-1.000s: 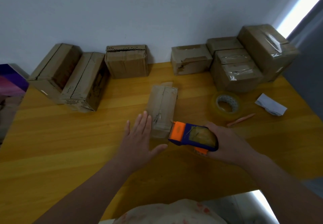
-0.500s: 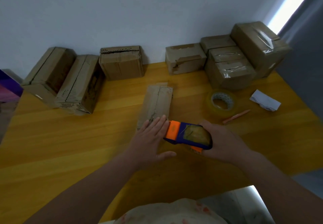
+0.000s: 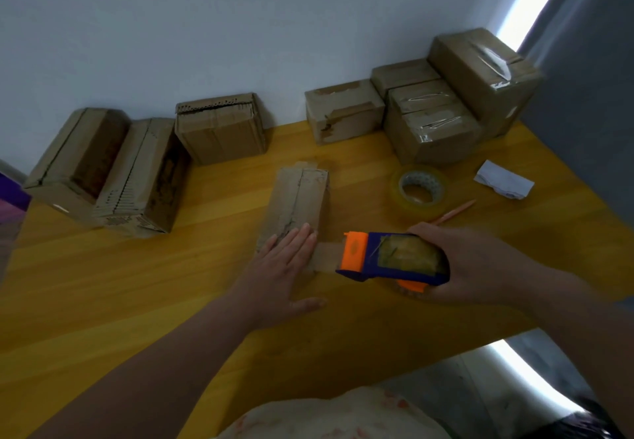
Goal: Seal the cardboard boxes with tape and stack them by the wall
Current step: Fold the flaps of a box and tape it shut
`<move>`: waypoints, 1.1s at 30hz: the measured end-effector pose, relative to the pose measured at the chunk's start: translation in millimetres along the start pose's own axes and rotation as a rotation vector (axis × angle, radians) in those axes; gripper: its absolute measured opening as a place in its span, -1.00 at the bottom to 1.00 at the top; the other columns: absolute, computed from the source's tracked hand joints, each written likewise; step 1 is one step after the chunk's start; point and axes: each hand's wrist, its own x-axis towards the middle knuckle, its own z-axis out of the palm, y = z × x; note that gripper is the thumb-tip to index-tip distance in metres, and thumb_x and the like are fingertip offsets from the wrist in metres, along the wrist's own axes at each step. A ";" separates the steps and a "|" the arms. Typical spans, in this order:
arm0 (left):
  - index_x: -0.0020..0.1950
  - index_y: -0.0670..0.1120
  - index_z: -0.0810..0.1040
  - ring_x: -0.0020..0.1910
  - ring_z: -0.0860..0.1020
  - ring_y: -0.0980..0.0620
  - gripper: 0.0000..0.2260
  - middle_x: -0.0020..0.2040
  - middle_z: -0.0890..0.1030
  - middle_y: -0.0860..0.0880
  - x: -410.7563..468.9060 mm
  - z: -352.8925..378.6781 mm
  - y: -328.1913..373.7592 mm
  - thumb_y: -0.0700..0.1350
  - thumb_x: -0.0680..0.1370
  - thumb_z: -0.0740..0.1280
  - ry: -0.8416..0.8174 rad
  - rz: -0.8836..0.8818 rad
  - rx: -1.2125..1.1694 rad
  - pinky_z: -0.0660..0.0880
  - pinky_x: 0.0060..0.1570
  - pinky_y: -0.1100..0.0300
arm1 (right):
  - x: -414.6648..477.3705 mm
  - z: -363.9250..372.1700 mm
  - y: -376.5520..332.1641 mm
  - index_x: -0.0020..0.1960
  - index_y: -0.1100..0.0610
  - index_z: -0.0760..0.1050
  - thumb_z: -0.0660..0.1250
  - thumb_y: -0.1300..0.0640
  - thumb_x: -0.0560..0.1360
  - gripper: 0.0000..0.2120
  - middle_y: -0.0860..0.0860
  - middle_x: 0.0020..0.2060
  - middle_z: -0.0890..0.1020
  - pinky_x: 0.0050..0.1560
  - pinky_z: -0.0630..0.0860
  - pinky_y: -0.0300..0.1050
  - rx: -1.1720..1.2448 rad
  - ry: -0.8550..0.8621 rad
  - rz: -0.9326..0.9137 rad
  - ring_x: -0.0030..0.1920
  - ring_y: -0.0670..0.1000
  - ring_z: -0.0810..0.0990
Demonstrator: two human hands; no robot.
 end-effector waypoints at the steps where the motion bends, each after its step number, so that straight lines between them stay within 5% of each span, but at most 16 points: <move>1: 0.53 0.03 -0.36 0.48 -0.38 0.16 -0.11 0.49 -0.42 0.09 0.3 0.7 -0.2 0.48 0.44 -0.03 0.011 0.001 -0.001 -0.37 0.45 0.12 | -2.1 -0.3 2.0 0.30 -0.22 0.28 0.46 -0.32 0.31 -0.35 -0.19 0.01 0.55 -0.16 0.59 -0.25 -0.030 -0.010 0.022 -0.08 -0.20 0.56; 10: 0.53 0.04 -0.35 0.48 -0.37 0.16 -0.13 0.50 -0.39 0.08 -0.8 -1.3 -1.4 0.46 0.46 0.00 0.011 0.000 -0.012 -0.36 0.45 0.14 | 46.7 21.5 -36.6 0.16 -0.06 0.34 0.42 -0.16 0.36 -0.54 -0.08 -0.14 0.53 -0.11 0.60 -0.01 -0.199 -0.161 0.154 -0.16 -0.03 0.57; 17: 0.53 0.04 -0.36 0.49 -0.36 0.15 -0.15 0.51 -0.38 0.08 -0.1 1.4 -2.4 0.41 0.47 0.01 0.022 0.013 -0.029 -0.32 0.48 0.09 | 70.9 2.4 -59.5 0.12 -0.04 0.35 0.43 -0.11 0.36 -0.57 -0.06 -0.15 0.47 -0.26 0.48 -0.11 -0.243 -0.268 0.204 -0.20 -0.03 0.48; 25: 0.47 0.06 -0.40 0.45 -0.37 0.16 -0.12 0.47 -0.39 0.11 0.5 0.9 -1.4 0.06 0.53 0.30 0.025 -0.003 -0.019 -0.38 0.41 0.15 | 89.8 -8.1 -42.9 0.04 0.05 0.46 0.48 0.02 0.34 -0.66 0.02 -0.10 0.52 -0.19 0.42 -0.12 0.031 -0.445 0.284 -0.15 0.02 0.49; 33: 0.53 0.04 -0.34 0.43 -0.33 0.20 -0.19 0.46 -0.38 0.11 0.5 -2.8 -0.6 -0.08 0.56 0.25 0.004 -0.039 0.006 -0.32 0.47 0.13 | 86.8 5.1 -42.7 0.10 0.07 0.54 0.51 -0.14 0.24 -0.49 0.03 -0.10 0.57 -0.29 0.43 -0.12 -0.106 -0.514 0.353 -0.19 0.02 0.53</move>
